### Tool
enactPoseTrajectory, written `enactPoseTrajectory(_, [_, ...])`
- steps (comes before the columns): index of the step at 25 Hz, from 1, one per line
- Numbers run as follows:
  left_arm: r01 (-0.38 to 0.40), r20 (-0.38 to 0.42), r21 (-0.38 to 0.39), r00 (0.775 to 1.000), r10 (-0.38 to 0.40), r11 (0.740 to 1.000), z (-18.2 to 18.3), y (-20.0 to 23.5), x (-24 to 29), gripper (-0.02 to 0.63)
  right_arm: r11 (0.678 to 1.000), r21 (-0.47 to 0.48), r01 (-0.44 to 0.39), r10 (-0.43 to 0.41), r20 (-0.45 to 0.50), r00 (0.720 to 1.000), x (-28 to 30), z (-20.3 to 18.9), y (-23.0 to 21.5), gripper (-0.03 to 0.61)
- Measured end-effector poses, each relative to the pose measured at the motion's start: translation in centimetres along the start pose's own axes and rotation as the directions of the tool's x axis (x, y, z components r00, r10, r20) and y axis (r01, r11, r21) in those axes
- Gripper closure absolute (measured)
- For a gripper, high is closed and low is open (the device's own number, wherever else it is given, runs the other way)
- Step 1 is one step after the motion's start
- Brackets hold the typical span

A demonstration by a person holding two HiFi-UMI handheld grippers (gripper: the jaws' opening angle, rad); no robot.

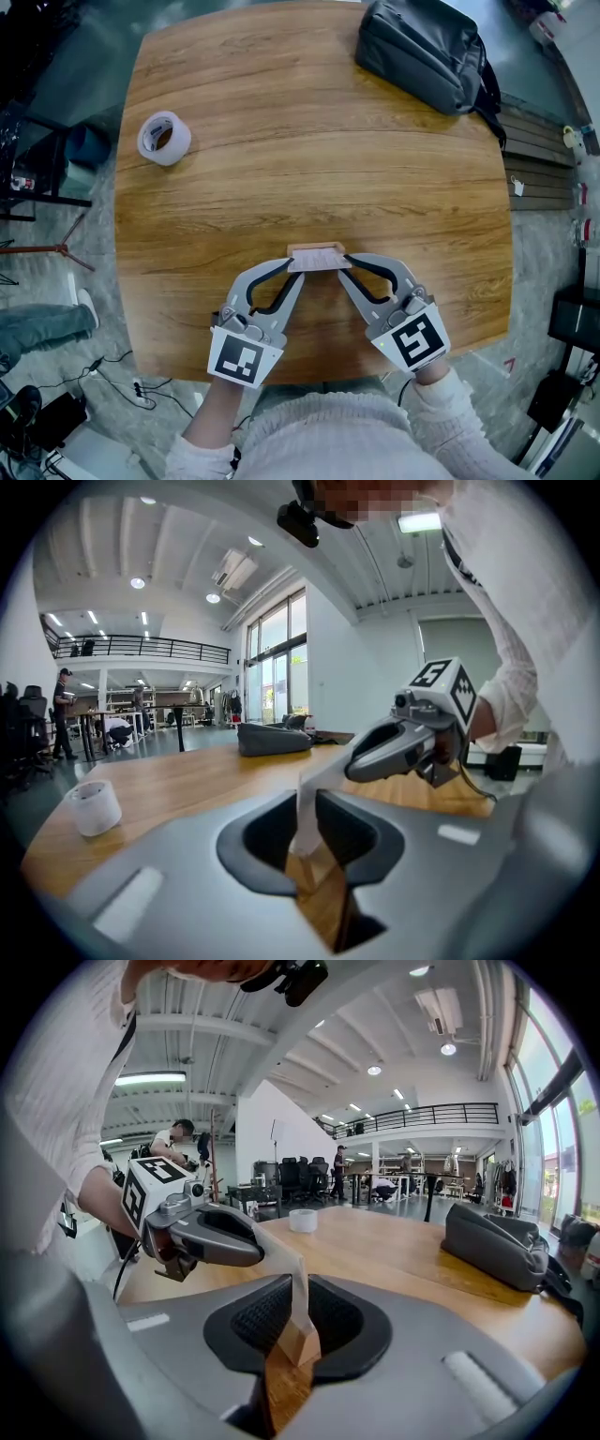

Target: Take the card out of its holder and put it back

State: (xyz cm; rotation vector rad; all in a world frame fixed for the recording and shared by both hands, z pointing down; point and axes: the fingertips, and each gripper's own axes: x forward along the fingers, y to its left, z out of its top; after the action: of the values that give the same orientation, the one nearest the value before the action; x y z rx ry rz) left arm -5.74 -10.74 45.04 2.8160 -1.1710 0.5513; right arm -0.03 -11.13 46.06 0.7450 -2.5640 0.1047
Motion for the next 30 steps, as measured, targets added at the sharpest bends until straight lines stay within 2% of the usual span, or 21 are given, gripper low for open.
enactPoseTrajectory(10, [-0.018,0.017,-0.008,1.0,0.018,1.0,0.6,0.3,-0.2,0.546,1.0,-0.009,0.016,-0.016,0.015,1.0,-0.2,0.8,-0.1,0.531])
enactPoseTrajectory(16, [-0.023,0.024,0.015,0.999,0.023,1.0,1.3,0.3,-0.4,0.546,0.999,-0.023,0.024,-0.023,0.028,0.999,-0.5,1.4,-0.3,0.531])
enactPoseTrajectory(30, [-0.051,0.078,0.028,0.996,0.048,0.998,4.3,-0.1,-1.9,0.546,0.997,-0.052,0.06,-0.056,0.074,0.996,-2.6,4.1,0.1,0.534])
